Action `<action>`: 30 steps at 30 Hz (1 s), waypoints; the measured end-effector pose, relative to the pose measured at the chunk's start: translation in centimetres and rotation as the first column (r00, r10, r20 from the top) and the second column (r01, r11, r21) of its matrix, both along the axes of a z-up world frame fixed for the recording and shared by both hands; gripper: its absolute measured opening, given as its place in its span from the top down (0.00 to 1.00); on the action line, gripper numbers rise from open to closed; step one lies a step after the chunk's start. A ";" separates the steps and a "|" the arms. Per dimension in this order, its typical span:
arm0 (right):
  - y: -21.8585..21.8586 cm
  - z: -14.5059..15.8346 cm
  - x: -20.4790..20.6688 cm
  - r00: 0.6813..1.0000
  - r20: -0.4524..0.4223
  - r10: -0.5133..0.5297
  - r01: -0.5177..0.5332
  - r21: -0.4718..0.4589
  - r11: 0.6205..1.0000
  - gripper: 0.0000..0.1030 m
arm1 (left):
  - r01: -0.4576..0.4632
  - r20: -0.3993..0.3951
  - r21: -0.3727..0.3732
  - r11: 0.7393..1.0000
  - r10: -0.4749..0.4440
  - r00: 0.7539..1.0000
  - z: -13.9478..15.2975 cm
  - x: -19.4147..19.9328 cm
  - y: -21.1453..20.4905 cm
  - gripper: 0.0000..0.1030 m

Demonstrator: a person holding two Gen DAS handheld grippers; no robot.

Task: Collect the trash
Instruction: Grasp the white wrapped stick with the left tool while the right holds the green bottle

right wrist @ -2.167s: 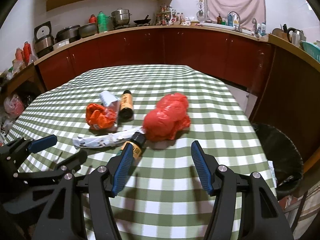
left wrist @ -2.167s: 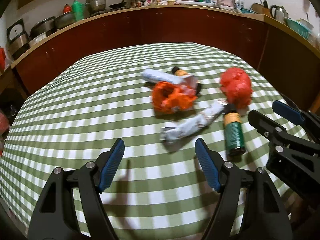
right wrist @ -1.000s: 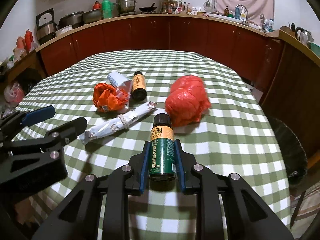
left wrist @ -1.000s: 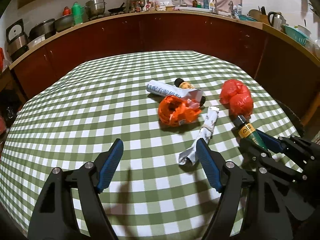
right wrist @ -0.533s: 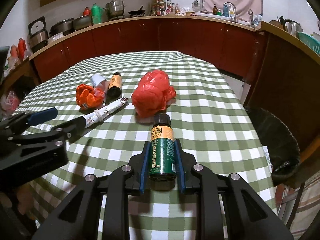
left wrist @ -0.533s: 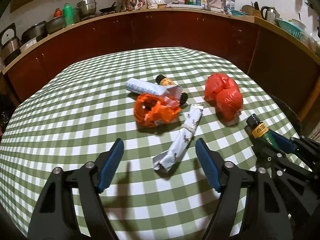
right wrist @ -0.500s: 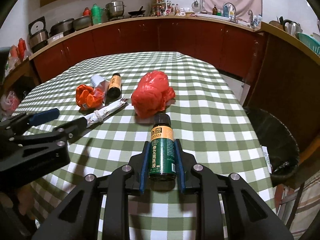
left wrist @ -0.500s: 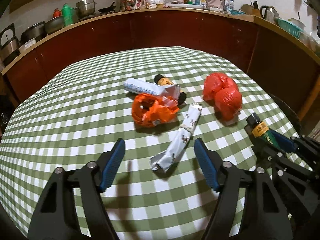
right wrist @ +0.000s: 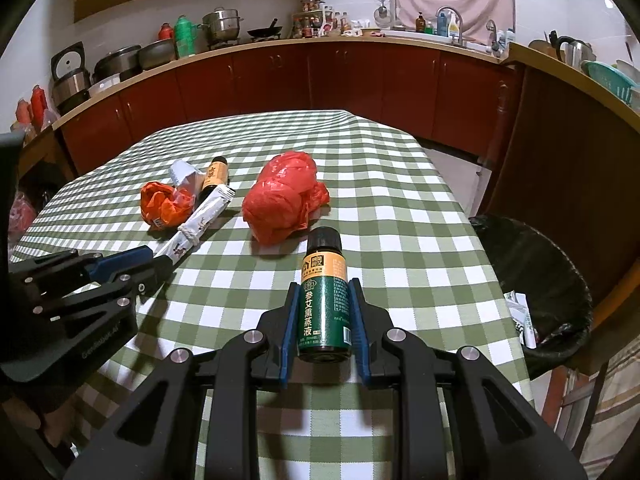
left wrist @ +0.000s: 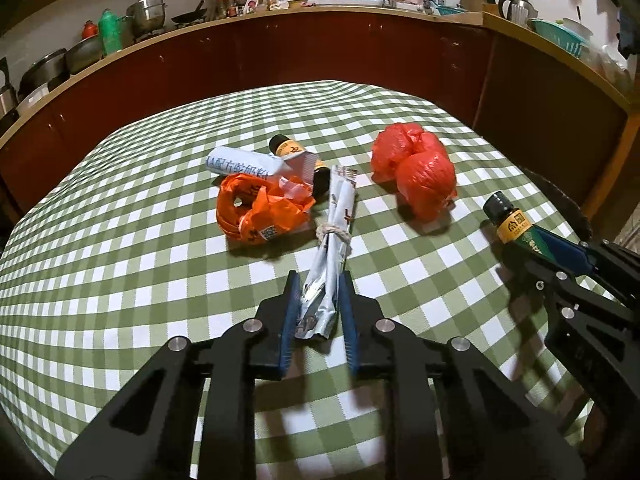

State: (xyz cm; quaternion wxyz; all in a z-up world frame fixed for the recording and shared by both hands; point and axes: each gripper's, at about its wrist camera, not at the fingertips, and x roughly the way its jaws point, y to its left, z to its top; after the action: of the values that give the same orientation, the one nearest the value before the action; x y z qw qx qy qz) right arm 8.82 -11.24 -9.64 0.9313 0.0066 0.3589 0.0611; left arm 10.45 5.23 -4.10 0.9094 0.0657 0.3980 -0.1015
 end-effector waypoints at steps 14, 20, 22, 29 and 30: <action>-0.7 0.5 -0.6 1.000 0.023 -0.010 0.010 0.002 1.000 0.76 | -0.010 0.025 -0.019 1.000 0.011 1.000 1.2 -1.9 -0.4 0.91; -1.4 0.8 -1.1 0.999 0.039 -0.024 0.024 0.006 1.000 0.76 | -0.014 0.044 -0.029 0.999 0.015 0.999 2.3 -2.8 -0.7 0.91; -1.8 1.0 -1.3 0.998 0.046 -0.032 0.032 0.007 0.999 0.76 | -0.021 0.054 -0.037 0.999 0.023 0.998 2.7 -3.1 -0.8 0.91; -3.2 1.4 -1.4 0.996 0.064 -0.062 0.062 0.001 0.998 0.76 | -0.028 0.101 -0.035 0.999 0.031 0.994 4.3 -3.8 -1.5 0.91; -3.6 1.5 -1.5 0.995 0.067 -0.070 0.070 -0.001 0.998 0.76 | -0.026 0.104 -0.037 0.999 0.030 0.994 4.4 -3.8 -1.7 0.91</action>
State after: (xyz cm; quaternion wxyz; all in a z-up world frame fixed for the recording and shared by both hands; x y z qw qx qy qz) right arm 7.35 -14.84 -8.11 0.9444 0.0157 0.3272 0.0280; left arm 6.67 3.57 0.35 0.9313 0.0491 0.3490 -0.0921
